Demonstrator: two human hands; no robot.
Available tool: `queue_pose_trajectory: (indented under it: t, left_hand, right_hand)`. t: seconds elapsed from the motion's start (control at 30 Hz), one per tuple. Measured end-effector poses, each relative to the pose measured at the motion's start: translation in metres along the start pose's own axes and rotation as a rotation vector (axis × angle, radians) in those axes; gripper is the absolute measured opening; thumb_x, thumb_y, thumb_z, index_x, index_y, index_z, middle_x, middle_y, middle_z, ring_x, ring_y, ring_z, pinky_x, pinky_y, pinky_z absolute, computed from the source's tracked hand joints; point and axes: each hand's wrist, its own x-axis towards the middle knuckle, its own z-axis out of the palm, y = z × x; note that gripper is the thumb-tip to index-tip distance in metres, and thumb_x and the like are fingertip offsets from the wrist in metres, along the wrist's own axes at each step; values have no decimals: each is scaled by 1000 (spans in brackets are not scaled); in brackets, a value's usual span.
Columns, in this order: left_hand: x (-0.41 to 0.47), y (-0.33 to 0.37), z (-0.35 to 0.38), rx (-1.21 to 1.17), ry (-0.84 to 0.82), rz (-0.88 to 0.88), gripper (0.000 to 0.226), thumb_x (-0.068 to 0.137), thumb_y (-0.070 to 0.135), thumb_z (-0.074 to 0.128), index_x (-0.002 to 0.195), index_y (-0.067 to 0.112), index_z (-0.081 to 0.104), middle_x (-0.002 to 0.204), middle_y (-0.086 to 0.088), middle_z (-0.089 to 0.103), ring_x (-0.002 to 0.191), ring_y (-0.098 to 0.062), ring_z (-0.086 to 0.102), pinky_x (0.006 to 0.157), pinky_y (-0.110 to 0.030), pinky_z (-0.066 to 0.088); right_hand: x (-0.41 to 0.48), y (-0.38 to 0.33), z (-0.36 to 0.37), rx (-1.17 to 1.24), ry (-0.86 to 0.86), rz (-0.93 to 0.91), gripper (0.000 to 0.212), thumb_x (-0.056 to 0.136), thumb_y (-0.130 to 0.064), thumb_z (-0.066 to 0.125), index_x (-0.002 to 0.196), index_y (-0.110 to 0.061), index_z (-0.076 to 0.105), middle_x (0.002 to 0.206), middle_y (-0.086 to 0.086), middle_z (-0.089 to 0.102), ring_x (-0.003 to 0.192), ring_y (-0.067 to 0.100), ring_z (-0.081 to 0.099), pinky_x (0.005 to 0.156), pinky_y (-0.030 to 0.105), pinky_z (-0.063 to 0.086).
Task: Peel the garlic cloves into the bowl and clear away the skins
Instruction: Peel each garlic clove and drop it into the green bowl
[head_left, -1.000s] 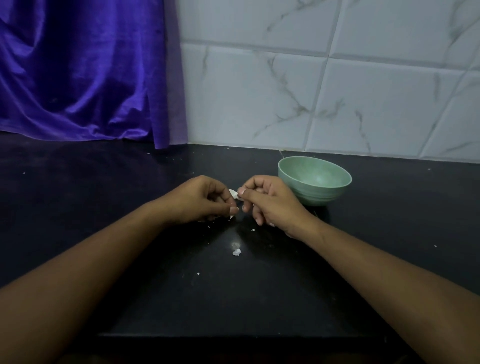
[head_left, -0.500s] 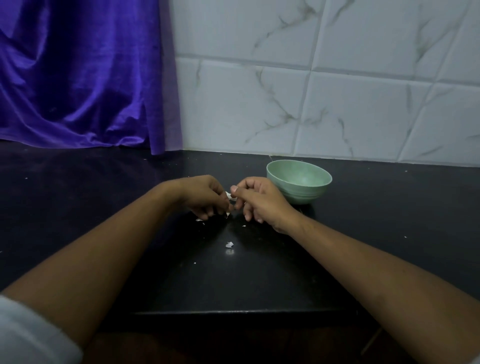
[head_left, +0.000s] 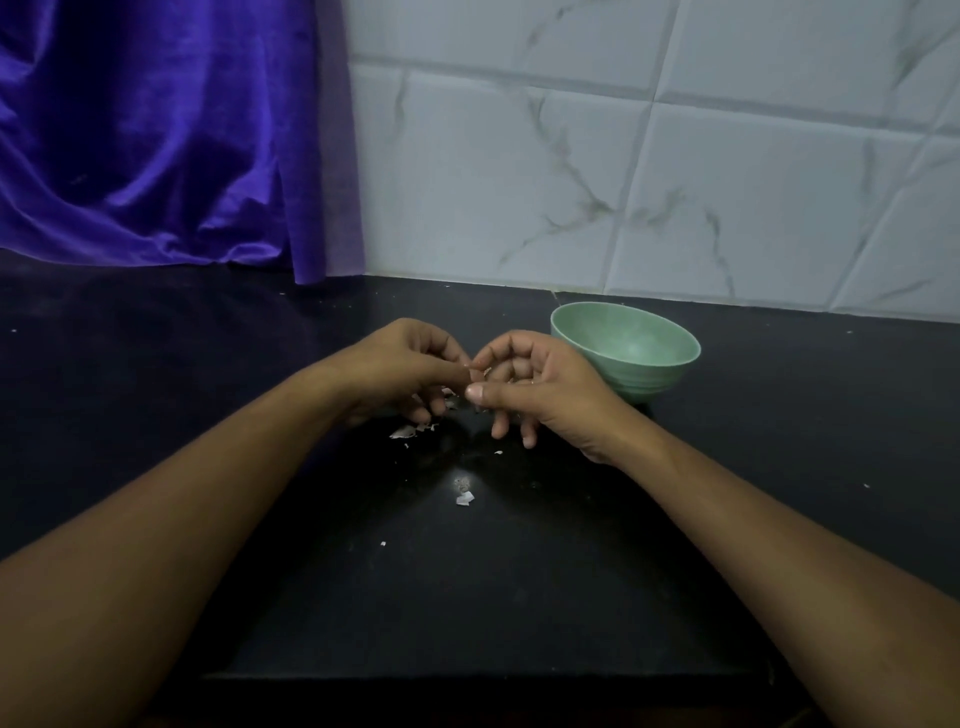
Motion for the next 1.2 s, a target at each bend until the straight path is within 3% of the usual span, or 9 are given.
queue_pose_trajectory:
  t: [0.2, 0.33, 0.57, 0.7, 0.87, 0.97, 1.03, 1.13, 1.2]
  left_hand:
    - [0, 2, 2, -104, 58, -21, 20, 86, 19, 81, 94, 4, 70, 75, -10, 73, 52, -9, 61, 45, -19, 50]
    - [-2, 1, -2, -114, 38, -51, 35, 65, 38, 88, 86, 13, 74, 87, -23, 72, 62, -20, 62, 53, -23, 52]
    - [-6, 3, -11, -100, -71, 9, 15, 92, 3, 72, 107, 1, 74, 78, -9, 73, 63, -13, 69, 56, -25, 60]
    - [-6, 2, -16, 11, -57, 77, 15, 97, 3, 67, 111, 3, 74, 83, -6, 78, 68, -14, 72, 60, -28, 61]
    - [-9, 3, -19, 103, -80, 101, 15, 94, 1, 71, 107, 5, 78, 95, -21, 77, 78, -21, 73, 66, -31, 63]
    - [-9, 4, -21, 151, -95, 152, 18, 89, 5, 78, 108, 8, 78, 98, -17, 78, 89, -33, 75, 82, -47, 65]
    - [-10, 5, -20, 174, -95, 184, 23, 85, 19, 82, 106, 10, 78, 96, -13, 79, 91, -37, 75, 83, -52, 64]
    - [-11, 7, -15, 225, -34, 239, 30, 81, 34, 82, 100, 10, 78, 86, -12, 78, 75, -28, 75, 65, -36, 63]
    - [-11, 8, -13, 263, 3, 283, 20, 87, 27, 80, 97, 10, 78, 82, -12, 77, 66, -16, 72, 57, -26, 56]
  right_hand:
    - [1, 0, 0, 28, 34, -48, 28, 86, 3, 79, 108, -3, 63, 77, 8, 69, 58, 24, 68, 44, 29, 53]
    - [-1, -3, 0, 64, 35, -36, 25, 86, 4, 78, 105, -2, 63, 79, 13, 69, 60, 24, 70, 46, 30, 56]
    - [-5, -8, -2, 143, 43, 64, 19, 86, 2, 78, 96, -3, 62, 79, 19, 70, 62, 23, 72, 51, 30, 59]
    - [-6, -9, -2, 173, 46, 89, 15, 89, 0, 75, 96, -4, 62, 86, 19, 74, 66, 26, 74, 53, 30, 61]
    - [-6, -10, -2, 206, 58, 92, 15, 91, 2, 73, 101, -4, 63, 93, 23, 74, 67, 26, 74, 54, 32, 62]
    - [-8, -11, -2, 209, 44, 102, 15, 93, 1, 71, 107, -2, 67, 97, 23, 76, 68, 24, 74, 55, 30, 62]
    - [-8, -11, -1, 197, 29, 110, 16, 94, -2, 69, 110, 2, 67, 100, 20, 78, 68, 23, 75, 56, 29, 62]
    - [-9, -12, -2, 179, 34, 110, 16, 95, -3, 70, 109, 2, 66, 98, 15, 79, 67, 22, 75, 56, 29, 62]
    - [-9, -13, -3, 160, 45, 106, 16, 94, -3, 71, 108, 2, 67, 95, 18, 78, 67, 23, 75, 56, 30, 62]
